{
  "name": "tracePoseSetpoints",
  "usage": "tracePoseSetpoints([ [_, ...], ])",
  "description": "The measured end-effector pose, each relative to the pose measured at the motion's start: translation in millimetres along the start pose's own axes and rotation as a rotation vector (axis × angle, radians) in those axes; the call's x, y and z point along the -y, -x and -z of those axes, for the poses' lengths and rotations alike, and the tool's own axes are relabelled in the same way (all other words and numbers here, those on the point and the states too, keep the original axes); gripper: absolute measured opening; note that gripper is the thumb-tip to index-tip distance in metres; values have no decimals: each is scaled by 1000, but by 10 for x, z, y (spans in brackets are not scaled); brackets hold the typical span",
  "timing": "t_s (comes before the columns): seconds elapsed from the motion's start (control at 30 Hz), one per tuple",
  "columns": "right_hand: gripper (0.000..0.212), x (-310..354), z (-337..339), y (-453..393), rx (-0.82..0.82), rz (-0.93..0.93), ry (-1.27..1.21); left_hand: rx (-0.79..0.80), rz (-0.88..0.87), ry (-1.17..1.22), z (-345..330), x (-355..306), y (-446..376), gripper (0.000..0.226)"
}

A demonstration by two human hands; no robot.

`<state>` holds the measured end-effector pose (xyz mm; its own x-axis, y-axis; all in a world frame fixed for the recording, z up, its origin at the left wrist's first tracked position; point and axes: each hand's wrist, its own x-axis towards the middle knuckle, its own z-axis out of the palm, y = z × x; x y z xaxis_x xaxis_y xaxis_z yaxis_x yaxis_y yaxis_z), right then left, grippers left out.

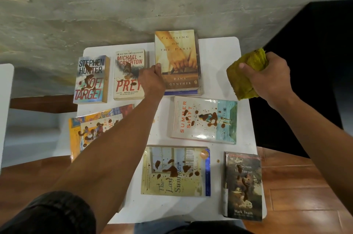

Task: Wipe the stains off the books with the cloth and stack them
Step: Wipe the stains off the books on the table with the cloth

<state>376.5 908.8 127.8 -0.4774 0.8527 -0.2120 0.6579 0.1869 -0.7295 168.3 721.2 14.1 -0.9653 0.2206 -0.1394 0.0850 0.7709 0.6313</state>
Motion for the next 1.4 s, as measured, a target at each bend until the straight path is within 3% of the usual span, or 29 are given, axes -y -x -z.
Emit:
tracePoseSetpoints([
  [0.53,31,-20,1,3,-26,-15,12,-6,-113,-30,-3,58,2,45],
  [0.63,43,-37,-17,20,-40,-21,32,24,-100,-71,-27,48,-48,45],
  [0.8,46,-54,-43,57,-42,-34,26,97,56,-197,-25,-115,-119,45],
  [1.07,33,-81,23,98,-27,-39,-46,79,250,-107,-54,-189,-115,41],
  [1.23,33,-132,68,134,21,-133,-277,32,260,-46,-74,-162,-94,42],
  [1.4,17,-214,166,222,134,-258,-647,-4,235,21,-70,-174,-28,37],
])
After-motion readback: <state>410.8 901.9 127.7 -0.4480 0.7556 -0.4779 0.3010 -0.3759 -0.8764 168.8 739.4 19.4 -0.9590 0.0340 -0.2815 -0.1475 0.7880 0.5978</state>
